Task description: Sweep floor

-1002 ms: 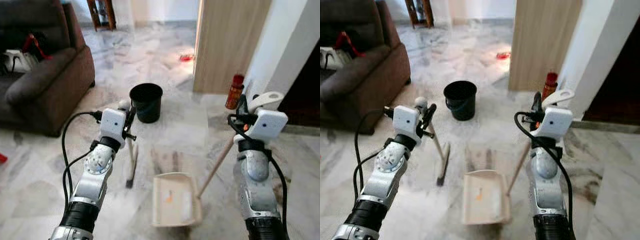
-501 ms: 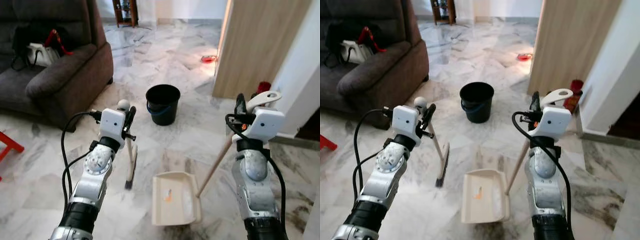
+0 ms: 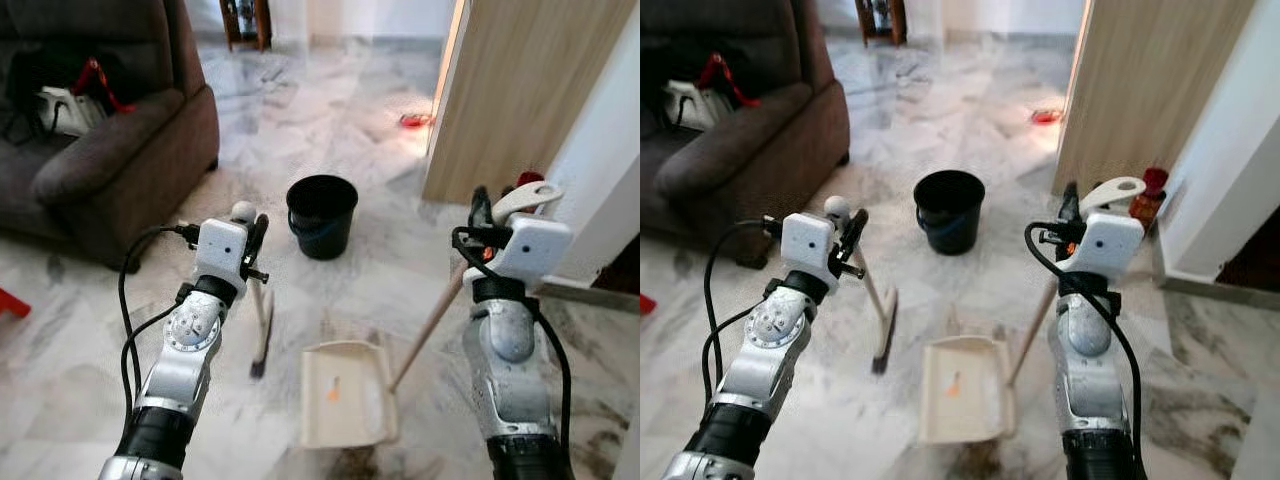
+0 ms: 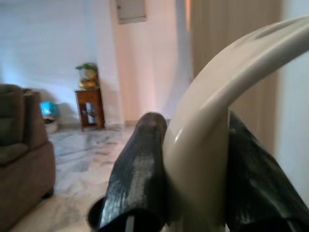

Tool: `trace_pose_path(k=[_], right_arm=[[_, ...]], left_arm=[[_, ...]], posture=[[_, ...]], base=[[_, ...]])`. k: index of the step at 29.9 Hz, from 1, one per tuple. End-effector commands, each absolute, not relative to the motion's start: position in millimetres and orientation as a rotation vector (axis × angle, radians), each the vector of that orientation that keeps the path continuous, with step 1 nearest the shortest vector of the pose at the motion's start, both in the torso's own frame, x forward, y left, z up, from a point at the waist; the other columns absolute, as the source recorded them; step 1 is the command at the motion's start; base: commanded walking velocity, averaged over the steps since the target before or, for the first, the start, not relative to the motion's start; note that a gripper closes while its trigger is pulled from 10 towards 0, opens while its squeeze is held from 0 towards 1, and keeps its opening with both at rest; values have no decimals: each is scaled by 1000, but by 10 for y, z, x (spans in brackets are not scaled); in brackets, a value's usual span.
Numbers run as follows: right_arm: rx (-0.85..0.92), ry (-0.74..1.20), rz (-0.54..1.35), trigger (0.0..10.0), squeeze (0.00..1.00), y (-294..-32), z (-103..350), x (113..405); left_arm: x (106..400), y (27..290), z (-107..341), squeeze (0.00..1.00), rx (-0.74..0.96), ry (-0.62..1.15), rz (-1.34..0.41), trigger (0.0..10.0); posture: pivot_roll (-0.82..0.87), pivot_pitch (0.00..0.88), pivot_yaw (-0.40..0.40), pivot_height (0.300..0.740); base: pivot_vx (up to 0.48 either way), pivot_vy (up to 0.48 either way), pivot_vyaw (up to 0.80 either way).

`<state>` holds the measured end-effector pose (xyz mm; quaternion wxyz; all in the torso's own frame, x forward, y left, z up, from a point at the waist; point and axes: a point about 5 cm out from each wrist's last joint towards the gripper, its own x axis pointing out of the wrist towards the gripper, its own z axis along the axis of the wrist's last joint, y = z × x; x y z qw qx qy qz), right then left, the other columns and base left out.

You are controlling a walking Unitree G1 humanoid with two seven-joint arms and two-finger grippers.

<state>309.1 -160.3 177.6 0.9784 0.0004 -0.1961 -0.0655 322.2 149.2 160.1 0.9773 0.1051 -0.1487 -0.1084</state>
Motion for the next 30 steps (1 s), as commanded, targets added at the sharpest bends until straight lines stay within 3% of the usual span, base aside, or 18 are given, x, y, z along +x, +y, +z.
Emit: trace_pose_path(k=[1,13,30], right_arm=[[38,-455,-136,10000,0,-1604,1904,3075],[52,-470,-126,10000,0,-1558,1935,3075],[73,-533,-133,10000,0,-1547,2095,3053]], left_arm=[[3223,1477,1753,0,237,-369,-218,10000],[3213,1461,1749,0,236,-369,-229,10000],[3210,1477,1762,0,244,-364,-231,10000]], posture=[[-28,61,61,740],[-29,33,69,740],[-20,59,77,740]], base=[[379,0,0],[362,0,0],[386,0,0]])
